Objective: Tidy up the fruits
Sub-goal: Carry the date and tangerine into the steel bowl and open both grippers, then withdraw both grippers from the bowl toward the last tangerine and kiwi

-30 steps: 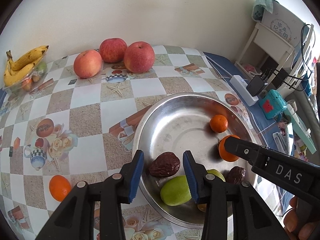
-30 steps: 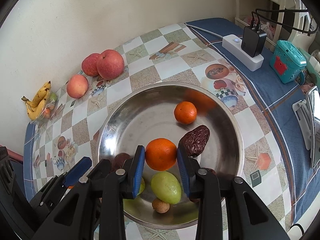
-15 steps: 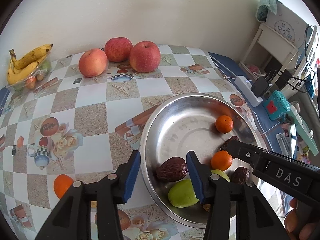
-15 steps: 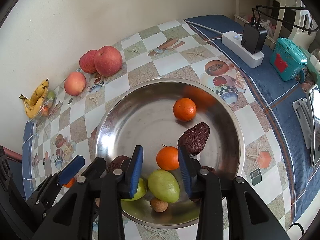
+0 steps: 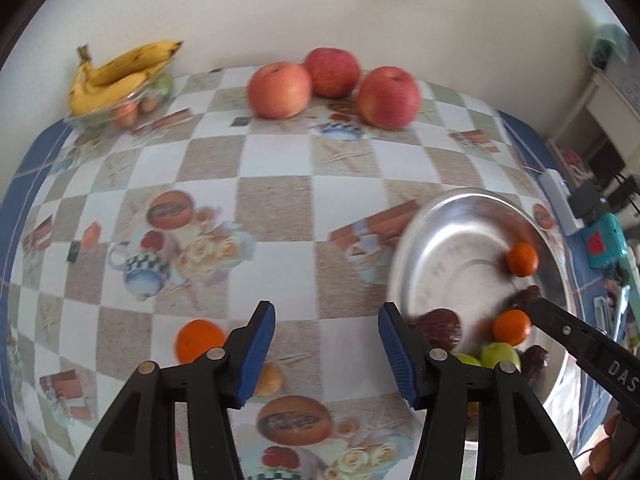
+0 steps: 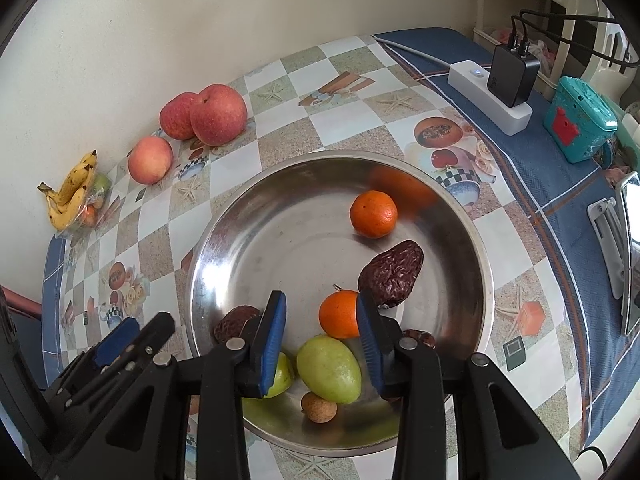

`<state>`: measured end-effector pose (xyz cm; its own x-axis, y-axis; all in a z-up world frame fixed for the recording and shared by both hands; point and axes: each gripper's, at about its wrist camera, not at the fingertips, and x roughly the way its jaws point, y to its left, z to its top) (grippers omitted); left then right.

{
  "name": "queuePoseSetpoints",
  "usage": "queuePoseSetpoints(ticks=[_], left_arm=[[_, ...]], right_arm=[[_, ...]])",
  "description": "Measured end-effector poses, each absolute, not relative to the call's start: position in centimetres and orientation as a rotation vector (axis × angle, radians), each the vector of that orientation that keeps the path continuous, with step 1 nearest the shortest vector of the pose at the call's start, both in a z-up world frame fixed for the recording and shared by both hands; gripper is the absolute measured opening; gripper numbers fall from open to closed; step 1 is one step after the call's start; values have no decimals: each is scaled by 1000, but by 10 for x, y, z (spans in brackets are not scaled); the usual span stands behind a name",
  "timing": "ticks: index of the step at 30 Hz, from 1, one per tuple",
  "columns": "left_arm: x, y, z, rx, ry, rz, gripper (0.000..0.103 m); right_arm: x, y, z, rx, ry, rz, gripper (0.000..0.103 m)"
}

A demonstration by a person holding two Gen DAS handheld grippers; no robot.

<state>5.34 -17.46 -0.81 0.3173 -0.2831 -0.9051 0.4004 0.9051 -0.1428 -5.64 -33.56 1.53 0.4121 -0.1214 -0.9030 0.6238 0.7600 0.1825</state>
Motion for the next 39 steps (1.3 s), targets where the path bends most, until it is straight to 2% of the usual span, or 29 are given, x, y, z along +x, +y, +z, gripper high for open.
queuePoseSetpoints(ticks=[15, 18, 20, 22, 23, 27, 28, 29, 32, 34, 39], left_arm=[[75, -126, 1, 22, 1169, -321, 59], [75, -129, -3, 38, 1184, -324, 65], [74, -131, -6, 57, 1201, -310, 80], [74, -132, -9, 80, 1203, -284, 85], [74, -132, -10, 91, 1202, -273, 87], [77, -126, -15, 106, 1212, -216, 91], [78, -125, -16, 105, 1218, -203, 100], [79, -123, -18, 101, 1219, -193, 103], [79, -120, -16, 108, 1204, -174, 103], [79, -120, -14, 118, 1185, -168, 103], [77, -119, -8, 126, 1161, -168, 103]], right_arm=[[-44, -313, 19, 470, 1071, -458, 37], [-42, -309, 16, 459, 1081, -449, 37], [-41, -308, 14, 450, 1090, -447, 38], [-40, -308, 13, 435, 1099, -455, 67], [-40, -308, 13, 430, 1097, -460, 71], [-39, -306, 12, 412, 1101, -460, 75], [-38, -306, 11, 404, 1106, -464, 78], [-38, -306, 10, 397, 1111, -466, 79], [-38, -305, 7, 385, 1119, -471, 84], [-38, -304, 7, 369, 1114, -477, 94], [-37, -301, 12, 350, 1073, -485, 95]])
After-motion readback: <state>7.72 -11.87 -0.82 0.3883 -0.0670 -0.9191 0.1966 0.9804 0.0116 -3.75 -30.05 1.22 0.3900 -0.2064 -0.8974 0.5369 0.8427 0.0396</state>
